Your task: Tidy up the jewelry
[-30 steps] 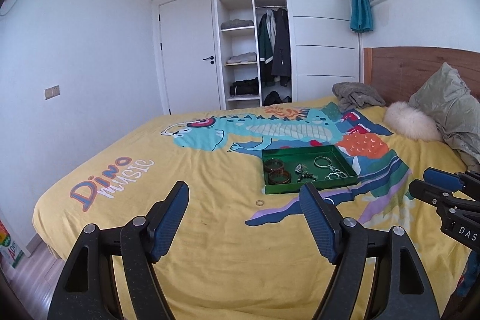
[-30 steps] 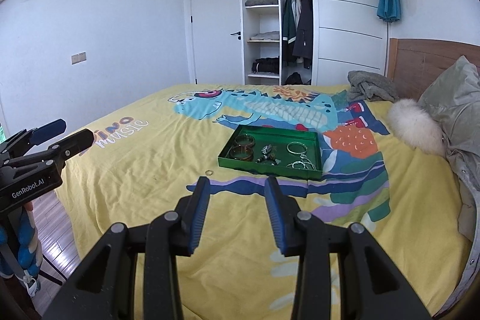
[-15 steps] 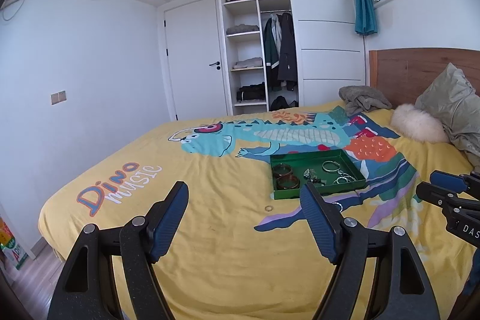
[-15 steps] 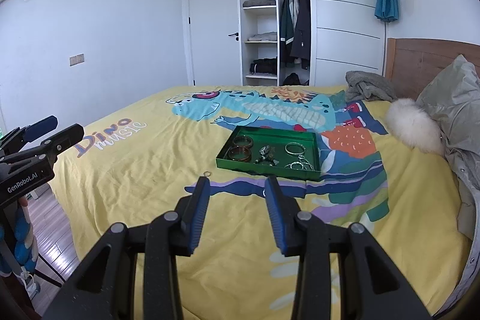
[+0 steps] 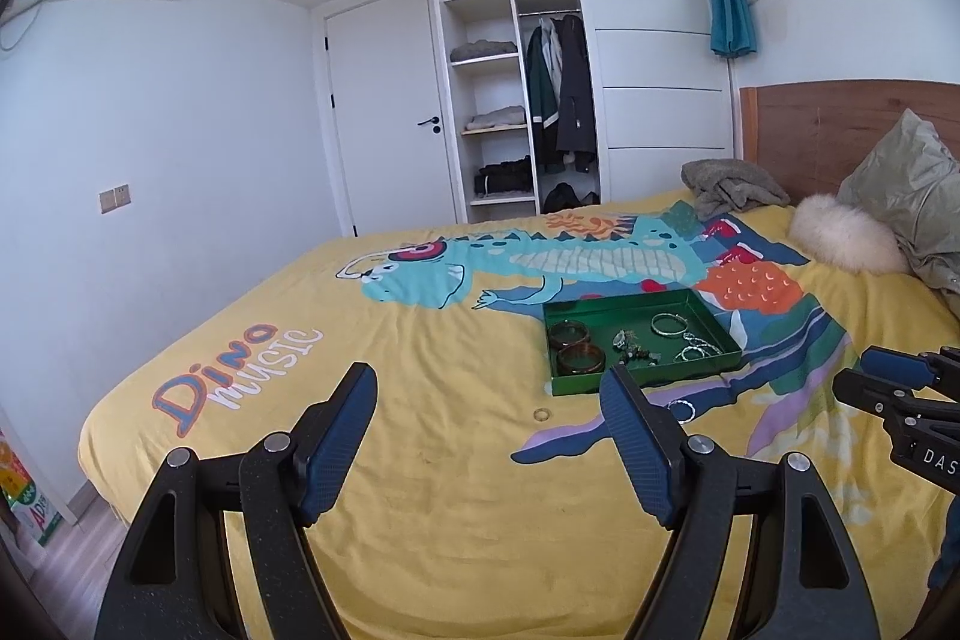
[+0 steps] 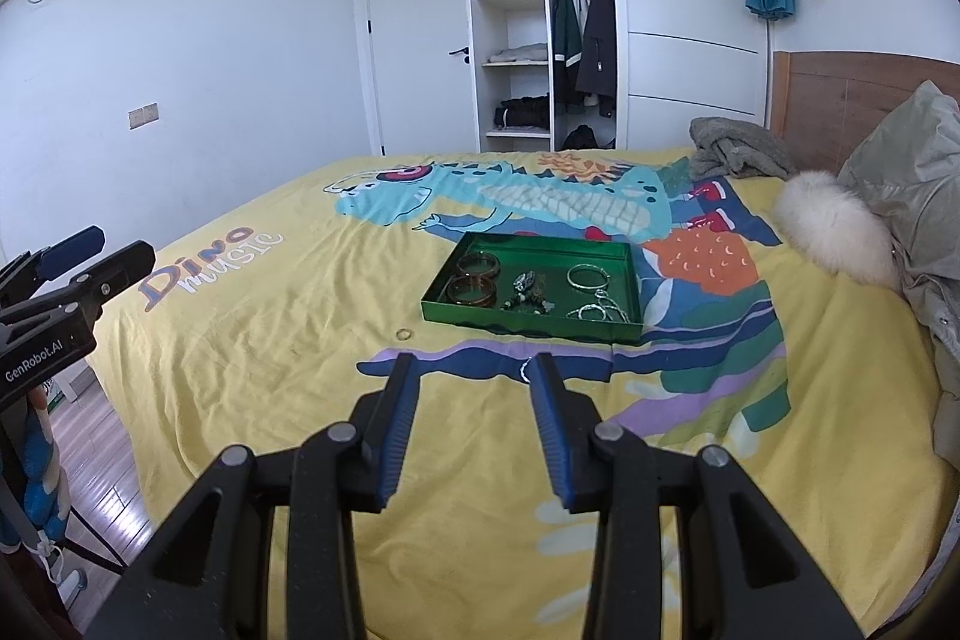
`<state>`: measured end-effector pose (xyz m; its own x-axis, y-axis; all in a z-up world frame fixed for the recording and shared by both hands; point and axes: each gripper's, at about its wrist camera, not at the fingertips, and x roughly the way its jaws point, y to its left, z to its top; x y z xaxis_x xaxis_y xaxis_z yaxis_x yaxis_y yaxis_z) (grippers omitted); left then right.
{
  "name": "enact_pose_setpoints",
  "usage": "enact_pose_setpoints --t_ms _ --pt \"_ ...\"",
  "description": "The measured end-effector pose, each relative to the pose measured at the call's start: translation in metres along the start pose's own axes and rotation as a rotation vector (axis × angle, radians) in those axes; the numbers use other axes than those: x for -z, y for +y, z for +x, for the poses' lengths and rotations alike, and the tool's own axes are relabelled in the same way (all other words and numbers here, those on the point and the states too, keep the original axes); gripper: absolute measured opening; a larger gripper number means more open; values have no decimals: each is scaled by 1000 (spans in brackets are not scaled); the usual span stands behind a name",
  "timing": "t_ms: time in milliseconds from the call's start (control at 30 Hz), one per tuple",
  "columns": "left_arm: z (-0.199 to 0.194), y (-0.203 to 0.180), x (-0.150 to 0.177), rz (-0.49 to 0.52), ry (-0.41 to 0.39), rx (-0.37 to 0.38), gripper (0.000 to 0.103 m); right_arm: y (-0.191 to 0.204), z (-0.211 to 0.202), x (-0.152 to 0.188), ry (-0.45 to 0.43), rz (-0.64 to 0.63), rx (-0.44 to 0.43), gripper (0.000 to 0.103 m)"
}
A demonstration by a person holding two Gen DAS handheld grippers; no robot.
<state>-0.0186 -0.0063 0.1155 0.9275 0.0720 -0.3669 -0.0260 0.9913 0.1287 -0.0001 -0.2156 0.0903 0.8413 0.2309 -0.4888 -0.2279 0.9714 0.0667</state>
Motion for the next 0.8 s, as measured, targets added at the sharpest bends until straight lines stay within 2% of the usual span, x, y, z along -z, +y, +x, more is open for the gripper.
enact_pose_setpoints --t_ms 800 --pt "46 -10 4 28 74 11 76 -25 44 7 64 42 -5 37"
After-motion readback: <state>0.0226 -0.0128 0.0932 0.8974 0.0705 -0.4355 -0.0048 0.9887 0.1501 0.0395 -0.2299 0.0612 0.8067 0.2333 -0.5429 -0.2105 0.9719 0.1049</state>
